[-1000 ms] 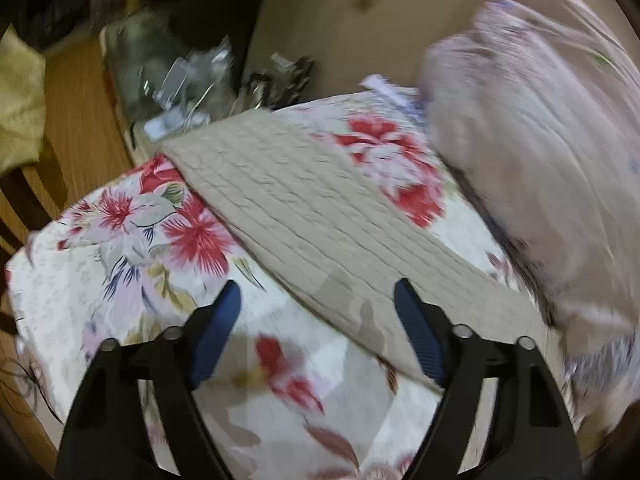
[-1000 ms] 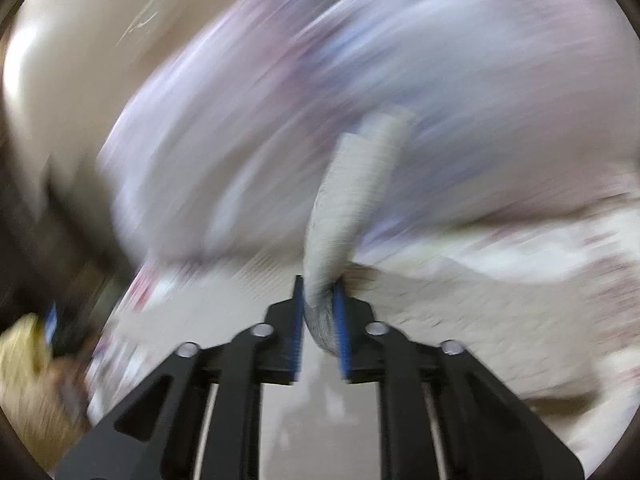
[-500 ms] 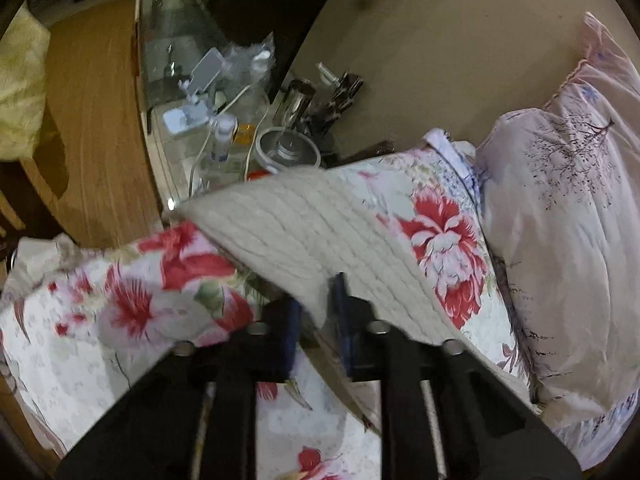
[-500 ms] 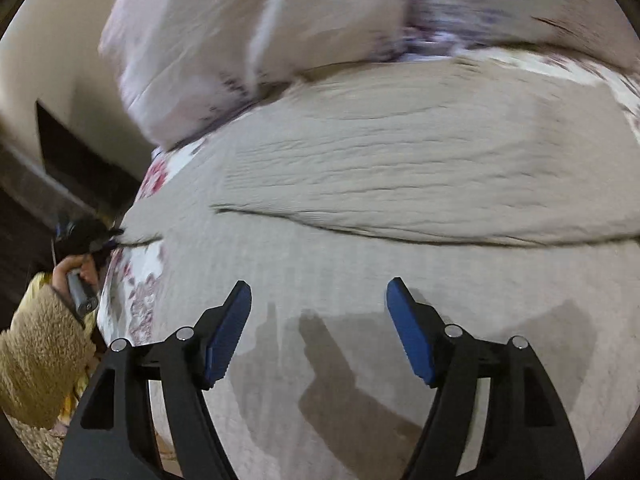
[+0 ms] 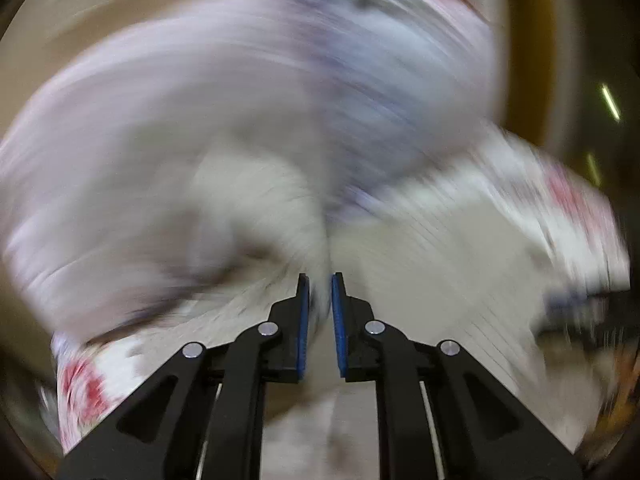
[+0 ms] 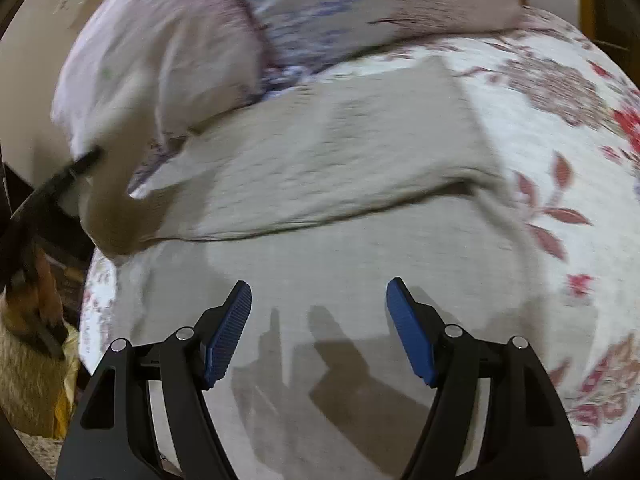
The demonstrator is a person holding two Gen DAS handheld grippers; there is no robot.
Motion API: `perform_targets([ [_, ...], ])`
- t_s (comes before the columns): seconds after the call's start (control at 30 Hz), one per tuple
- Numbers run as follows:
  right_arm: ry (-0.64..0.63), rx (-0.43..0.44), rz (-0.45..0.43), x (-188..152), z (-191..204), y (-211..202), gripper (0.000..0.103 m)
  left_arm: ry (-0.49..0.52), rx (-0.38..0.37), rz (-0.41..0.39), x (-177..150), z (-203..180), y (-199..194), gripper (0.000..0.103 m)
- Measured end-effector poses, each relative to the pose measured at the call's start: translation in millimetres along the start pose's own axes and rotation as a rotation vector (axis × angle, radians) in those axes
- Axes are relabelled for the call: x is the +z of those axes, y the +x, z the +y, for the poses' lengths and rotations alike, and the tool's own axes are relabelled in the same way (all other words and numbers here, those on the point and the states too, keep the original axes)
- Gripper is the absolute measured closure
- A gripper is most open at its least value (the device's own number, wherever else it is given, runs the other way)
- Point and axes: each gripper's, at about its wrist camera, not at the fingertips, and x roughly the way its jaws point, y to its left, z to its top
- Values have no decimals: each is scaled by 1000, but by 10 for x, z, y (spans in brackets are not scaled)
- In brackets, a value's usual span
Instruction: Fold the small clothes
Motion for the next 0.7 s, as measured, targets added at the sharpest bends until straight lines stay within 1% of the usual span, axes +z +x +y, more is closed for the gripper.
perform_targets([
  [0.03,9,-13,-4,-2,-94,-60,31,46,-2,32,-49,-208,63,90],
  [0.07,15,-18,-11,-4,-156,-115,31,49,-3,39,-108,-278,63,86],
  [0.1,25,-28,-28,-26,-275,-227,31,12,8,48,-219,-276,16,71],
  [0.13,35,-39,-35,-48,-368,-306,31,-39,35,57,-340,-205,-50,61],
  [0.17,49,-49,-35,-85,-469,-374,31,-106,66,66,-449,-108,-118,49],
  [0.2,75,-57,-24,-149,-615,-441,31,-189,87,79,-609,22,-215,46],
  [0.23,96,-55,-11,-208,-718,-469,31,-267,106,104,-795,152,-302,46],
  [0.27,119,-42,9,-269,-821,-491,31,-349,138,146,-1032,295,-387,43],
  [0.3,145,-16,45,-365,-934,-494,32,-399,157,178,-1224,359,-468,40],
  [0.33,159,6,69,-426,-981,-495,33,-445,170,213,-1408,428,-520,40],
  [0.37,160,34,66,-488,-1007,-531,34,-508,174,263,-1641,477,-567,40],
  [0.4,160,73,94,-553,-1010,-547,40,-548,162,288,-1765,505,-600,41],
  [0.43,162,106,115,-593,-1007,-552,43,-595,135,308,-1925,513,-641,42],
  [0.47,167,145,141,-643,-1006,-547,51,-648,95,322,-2079,474,-695,48],
  [0.5,182,203,184,-735,-1003,-522,63,-681,63,324,-2173,444,-737,54],
  [0.53,197,245,215,-808,-1006,-498,69,-698,54,301,-2239,377,-829,56],
  [0.57,211,281,246,-885,-1014,-474,77,-727,6,290,-2304,310,-901,62],
  [0.6,226,319,274,-987,-1003,-454,84,-745,-11,279,-2330,220,-903,71],
  [0.67,255,382,327,-1104,-988,-407,94,-808,-80,279,-2433,140,-982,83],
  [0.7,263,404,344,-1151,-971,-392,94,-830,-95,274,-2440,70,-1003,84],
])
